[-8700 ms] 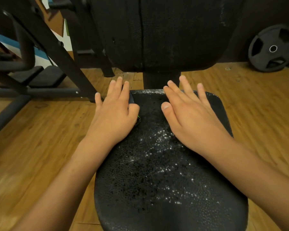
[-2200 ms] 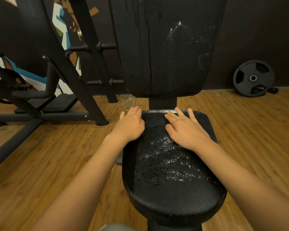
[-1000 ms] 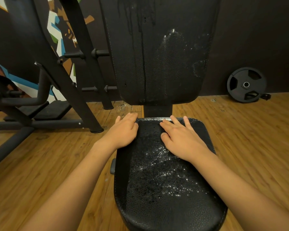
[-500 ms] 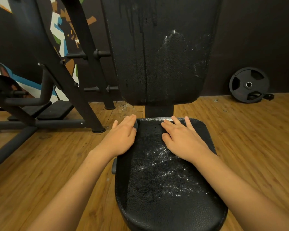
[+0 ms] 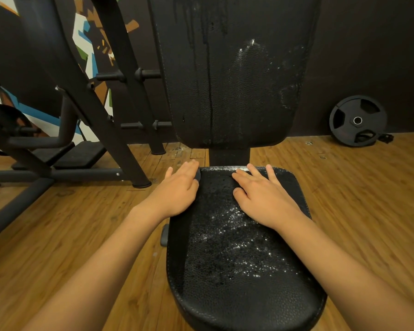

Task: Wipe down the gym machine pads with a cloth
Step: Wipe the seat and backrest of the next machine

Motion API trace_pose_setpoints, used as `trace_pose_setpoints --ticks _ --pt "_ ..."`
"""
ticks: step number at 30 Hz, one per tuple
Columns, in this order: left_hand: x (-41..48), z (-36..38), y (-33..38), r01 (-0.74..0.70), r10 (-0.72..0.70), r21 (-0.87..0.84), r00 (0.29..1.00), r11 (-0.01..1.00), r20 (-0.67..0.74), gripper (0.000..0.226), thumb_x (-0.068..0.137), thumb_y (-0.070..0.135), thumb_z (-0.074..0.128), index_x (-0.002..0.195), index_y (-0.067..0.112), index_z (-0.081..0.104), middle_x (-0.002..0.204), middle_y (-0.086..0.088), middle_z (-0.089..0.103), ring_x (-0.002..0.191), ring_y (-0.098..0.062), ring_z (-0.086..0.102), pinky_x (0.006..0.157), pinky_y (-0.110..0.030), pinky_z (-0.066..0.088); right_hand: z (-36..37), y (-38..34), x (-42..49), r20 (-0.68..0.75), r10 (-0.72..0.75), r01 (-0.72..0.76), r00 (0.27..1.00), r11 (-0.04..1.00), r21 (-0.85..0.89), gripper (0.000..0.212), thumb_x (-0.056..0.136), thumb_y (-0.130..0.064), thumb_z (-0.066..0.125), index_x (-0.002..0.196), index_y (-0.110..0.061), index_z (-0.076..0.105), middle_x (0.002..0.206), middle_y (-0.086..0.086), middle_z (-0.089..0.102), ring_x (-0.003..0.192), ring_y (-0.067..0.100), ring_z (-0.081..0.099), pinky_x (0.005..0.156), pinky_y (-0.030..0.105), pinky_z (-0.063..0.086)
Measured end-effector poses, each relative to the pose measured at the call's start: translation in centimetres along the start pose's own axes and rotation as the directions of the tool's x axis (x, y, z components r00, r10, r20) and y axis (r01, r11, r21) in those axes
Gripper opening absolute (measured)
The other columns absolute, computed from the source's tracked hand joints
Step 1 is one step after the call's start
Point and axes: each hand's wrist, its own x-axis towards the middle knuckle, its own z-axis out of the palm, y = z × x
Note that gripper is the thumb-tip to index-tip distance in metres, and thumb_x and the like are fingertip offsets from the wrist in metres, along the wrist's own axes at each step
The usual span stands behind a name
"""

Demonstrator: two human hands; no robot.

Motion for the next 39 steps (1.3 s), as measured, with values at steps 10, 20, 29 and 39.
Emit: trace_pose_setpoints --ticks 10,20,29,39 --pt "1.9 -0.7 1.5 0.026 -0.026 -0.013 1.000 1.000 0.000 0.052 0.109 0.019 0.027 0.160 0.009 0.020 0.167 -0.009 0.022 0.155 -0.022 0.013 0.124 -0.046 -0.007 0.0 0.0 -0.1 0.004 0.005 -0.005 1.000 1.000 -0.003 0.055 0.110 -0.035 0.025 0.162 -0.019 0.025 0.170 -0.003 0.021 0.158 0.016 0.001 0.125 0.048 -0.012" --pt "1.6 -0.6 1.2 0.038 -0.038 -0.012 0.999 0.999 0.011 0.053 0.110 0.022 0.026 0.161 0.011 0.016 0.169 -0.007 0.017 0.157 -0.020 0.009 0.124 -0.046 -0.009 0.1 0.1 0.1 0.010 -0.001 0.001 1.000 1.000 0.005 0.054 0.109 -0.034 0.026 0.161 -0.018 0.027 0.169 -0.003 0.022 0.158 0.017 0.002 0.126 0.049 -0.011" --pt "-2.5 0.3 1.4 0.023 -0.023 0.013 0.999 1.000 -0.027 0.058 0.110 0.022 0.026 0.163 0.015 0.004 0.171 -0.002 0.003 0.157 -0.016 0.001 0.123 -0.042 -0.010 0.0 0.0 0.1 0.008 0.000 0.000 1.000 1.000 0.004 0.054 0.110 -0.035 0.025 0.161 -0.018 0.027 0.169 -0.002 0.024 0.158 0.018 0.004 0.126 0.050 -0.011" --pt "0.0 -0.4 2.6 0.072 -0.073 0.061 0.997 0.996 0.021 0.057 0.110 0.023 0.026 0.162 0.010 0.008 0.171 -0.005 0.008 0.157 -0.020 0.004 0.124 -0.049 -0.009 0.1 0.0 0.1 0.007 0.009 -0.009 1.000 1.000 -0.009 0.055 0.109 -0.036 0.025 0.162 -0.019 0.027 0.169 -0.002 0.024 0.158 0.018 0.004 0.126 0.049 -0.012"
